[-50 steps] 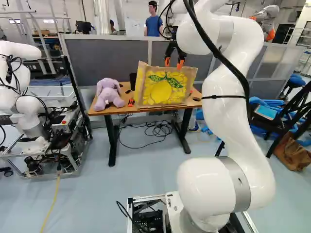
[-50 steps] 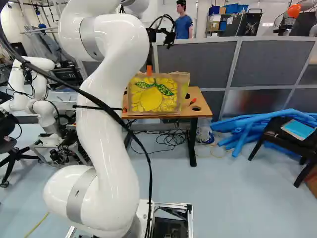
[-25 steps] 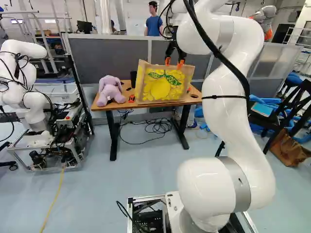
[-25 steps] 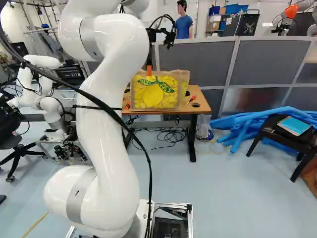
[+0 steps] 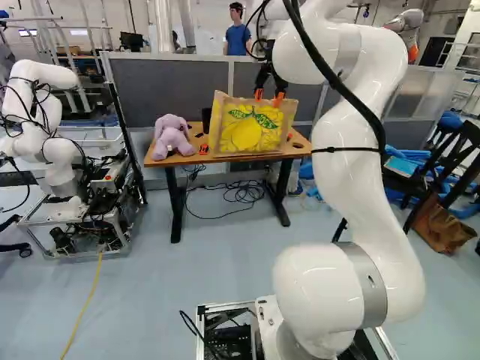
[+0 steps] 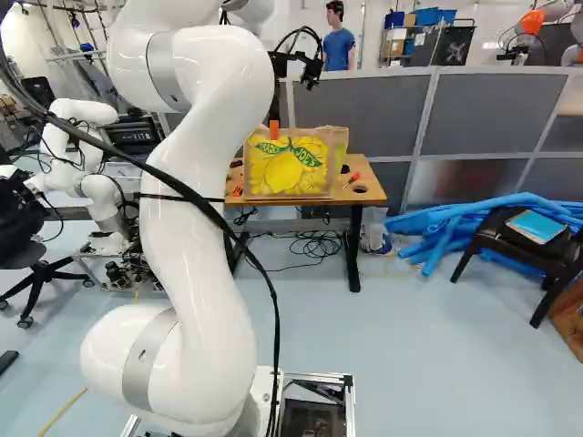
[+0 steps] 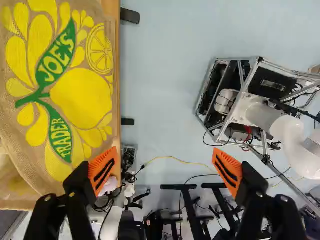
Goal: Pick up the bag on the ground and place it on the table
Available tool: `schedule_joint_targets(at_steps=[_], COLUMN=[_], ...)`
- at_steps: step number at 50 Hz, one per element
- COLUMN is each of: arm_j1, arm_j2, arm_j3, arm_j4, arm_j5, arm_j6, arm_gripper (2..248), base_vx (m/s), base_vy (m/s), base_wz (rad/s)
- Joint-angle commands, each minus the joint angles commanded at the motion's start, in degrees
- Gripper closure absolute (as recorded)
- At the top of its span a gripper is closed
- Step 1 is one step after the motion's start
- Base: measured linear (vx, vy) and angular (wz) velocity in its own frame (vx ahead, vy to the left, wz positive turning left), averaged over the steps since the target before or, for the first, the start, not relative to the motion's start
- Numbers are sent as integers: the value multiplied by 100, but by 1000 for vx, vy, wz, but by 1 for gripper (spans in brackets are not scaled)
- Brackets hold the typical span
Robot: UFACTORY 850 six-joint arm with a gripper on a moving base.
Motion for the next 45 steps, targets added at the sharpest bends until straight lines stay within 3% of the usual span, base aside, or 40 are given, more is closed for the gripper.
schedule_joint_targets(at_steps=[23,45], arm_j1=[5,19], arm_j2=[64,238], arm_j3=[146,540], arm_j4=[-6,-23], arm_j5=[181,671], arm_j6=[-94,-347], arm_gripper=[3,3], base_vx=[0,0], base_vy=[0,0], base_wz=[0,0])
